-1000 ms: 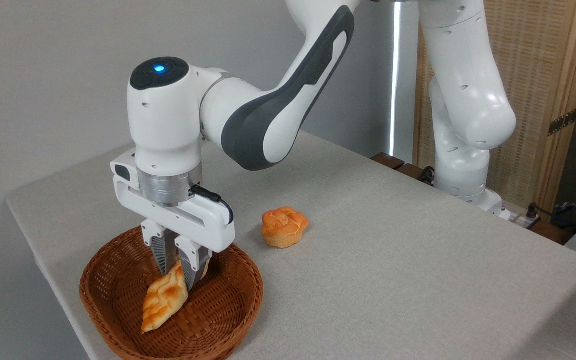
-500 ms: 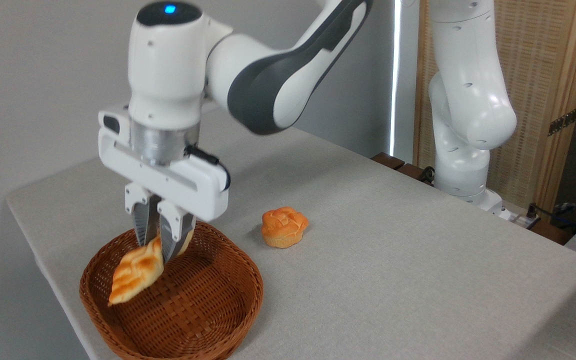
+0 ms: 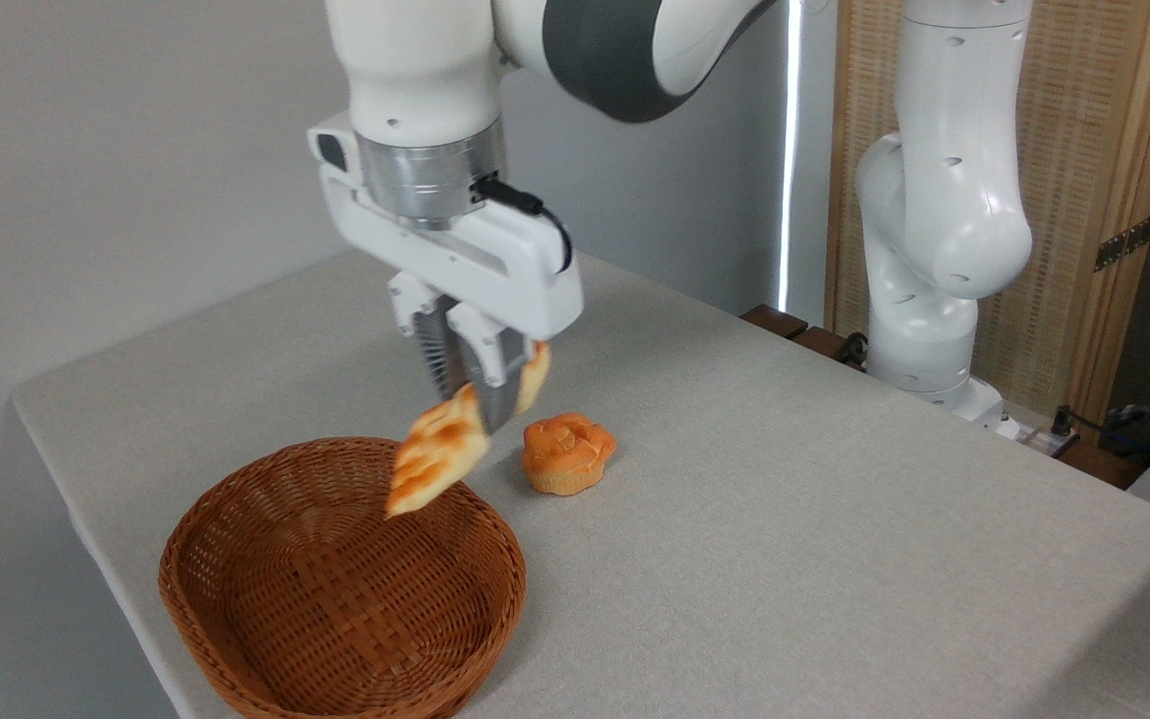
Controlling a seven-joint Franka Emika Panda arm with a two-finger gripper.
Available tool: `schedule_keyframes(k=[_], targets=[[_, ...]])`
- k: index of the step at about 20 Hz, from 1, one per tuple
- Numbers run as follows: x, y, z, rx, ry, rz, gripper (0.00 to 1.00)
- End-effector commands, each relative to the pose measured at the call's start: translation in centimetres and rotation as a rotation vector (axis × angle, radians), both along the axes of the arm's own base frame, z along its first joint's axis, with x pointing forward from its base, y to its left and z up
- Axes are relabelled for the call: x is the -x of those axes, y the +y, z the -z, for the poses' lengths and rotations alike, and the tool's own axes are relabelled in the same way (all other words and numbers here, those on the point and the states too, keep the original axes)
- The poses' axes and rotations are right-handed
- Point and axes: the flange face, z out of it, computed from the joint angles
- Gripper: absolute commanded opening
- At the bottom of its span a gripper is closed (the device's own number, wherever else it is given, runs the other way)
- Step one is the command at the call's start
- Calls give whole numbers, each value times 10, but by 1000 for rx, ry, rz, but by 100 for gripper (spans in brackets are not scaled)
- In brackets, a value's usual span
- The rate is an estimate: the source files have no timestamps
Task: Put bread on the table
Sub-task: 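Close the gripper on the braided bread and lift it from the basket, then carry the braided bread past the orange bun and lower it to the table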
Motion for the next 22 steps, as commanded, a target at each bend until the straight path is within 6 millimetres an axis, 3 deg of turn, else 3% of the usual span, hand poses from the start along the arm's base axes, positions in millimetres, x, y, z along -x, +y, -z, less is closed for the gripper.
schedule_keyframes(k=[1,6,7,8,9,11,12,22], targets=[[30,13,19,-46,141,108,33],[60,31,56,-68,229,195,40],[62,30,60,-65,238,201,50],[61,30,62,-66,238,201,69],[61,30,63,-68,241,201,73],[60,27,69,-73,247,207,95],[59,24,72,-77,251,211,99],[45,7,82,-106,217,247,100]])
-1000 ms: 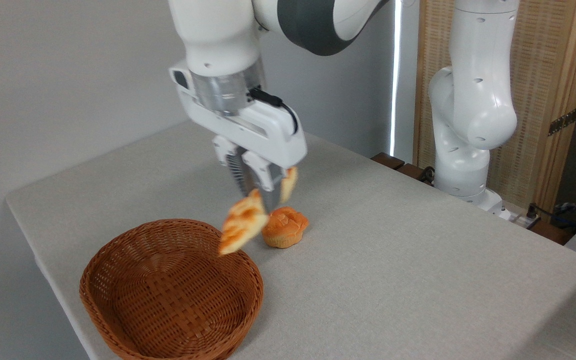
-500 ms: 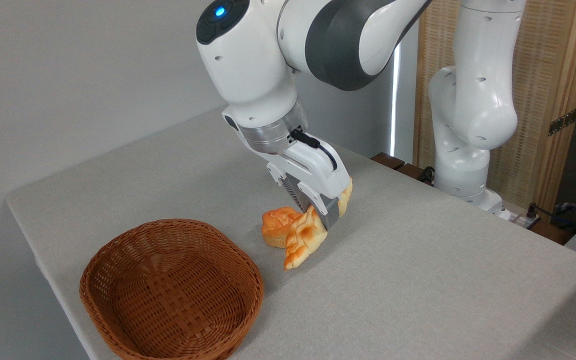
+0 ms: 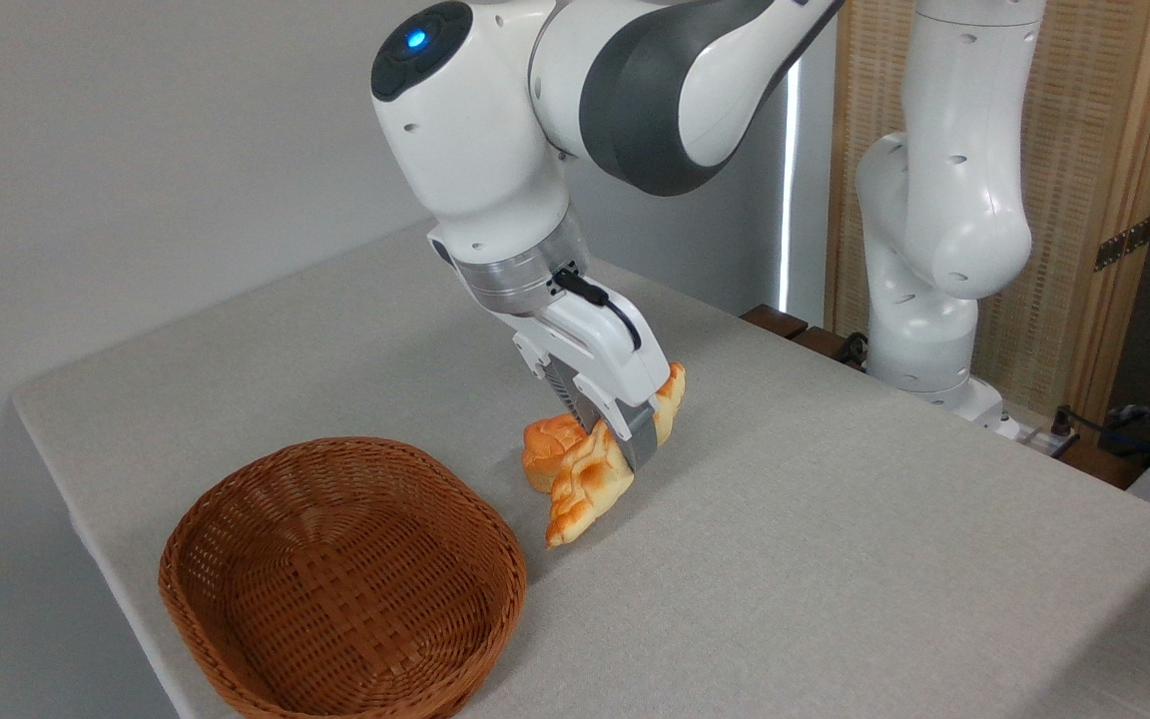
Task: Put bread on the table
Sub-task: 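Carry the braided bread past the orange bun and lower it to the table, then open the gripper to release the bread and raise it away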
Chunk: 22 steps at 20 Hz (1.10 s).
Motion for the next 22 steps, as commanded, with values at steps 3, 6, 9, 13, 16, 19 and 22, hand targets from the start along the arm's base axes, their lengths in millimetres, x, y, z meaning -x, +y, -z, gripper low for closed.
schedule_keyframes(k=[3,6,9,13,16,19,22], targets=[[-3,-1,2,-15,-14,38,100],[-3,-1,3,-16,-14,38,100],[-6,-1,-2,-15,-26,37,100],[-21,1,-41,-2,-112,18,100],[-35,-2,-93,45,-223,-5,100],[-40,-4,-122,98,-283,-23,100],[-44,-3,-121,91,-283,-21,100]])
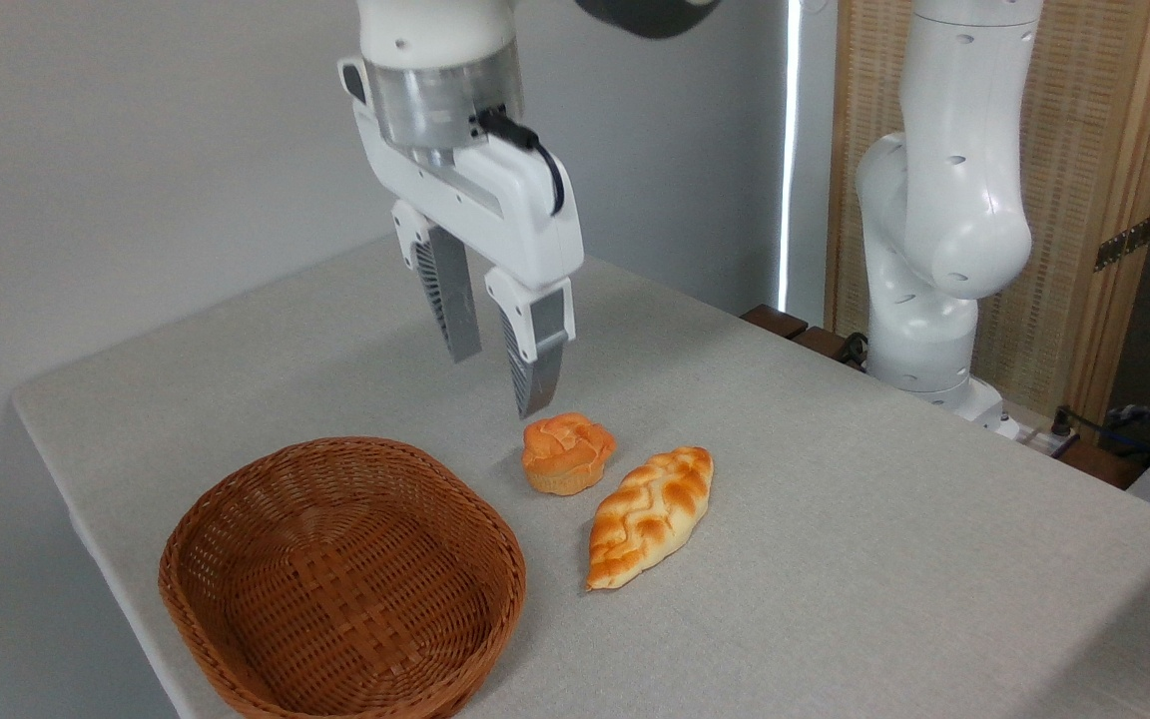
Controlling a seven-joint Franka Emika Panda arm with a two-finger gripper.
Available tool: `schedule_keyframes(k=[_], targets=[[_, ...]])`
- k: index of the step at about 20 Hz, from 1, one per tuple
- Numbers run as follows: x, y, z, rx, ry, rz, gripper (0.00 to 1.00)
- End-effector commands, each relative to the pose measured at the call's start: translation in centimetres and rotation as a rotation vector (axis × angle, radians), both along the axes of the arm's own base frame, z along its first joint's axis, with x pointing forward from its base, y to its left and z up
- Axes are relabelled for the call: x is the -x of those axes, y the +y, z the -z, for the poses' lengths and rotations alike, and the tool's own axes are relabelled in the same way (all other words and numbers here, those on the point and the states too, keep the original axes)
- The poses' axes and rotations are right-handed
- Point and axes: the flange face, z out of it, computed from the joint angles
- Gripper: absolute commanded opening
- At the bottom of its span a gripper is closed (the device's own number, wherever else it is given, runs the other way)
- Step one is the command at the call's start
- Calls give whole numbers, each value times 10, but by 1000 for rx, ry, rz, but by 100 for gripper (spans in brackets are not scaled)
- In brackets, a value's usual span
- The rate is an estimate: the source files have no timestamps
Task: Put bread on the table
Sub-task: 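Open the gripper to release the bread and raise it away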
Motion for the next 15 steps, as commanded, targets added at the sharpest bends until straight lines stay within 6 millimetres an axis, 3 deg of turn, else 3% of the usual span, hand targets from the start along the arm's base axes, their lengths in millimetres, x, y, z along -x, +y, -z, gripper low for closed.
schedule_keyframes(k=[1,15], targets=[[-5,3,1,7,-2,1,100],[-10,8,-3,4,-45,-13,100]])
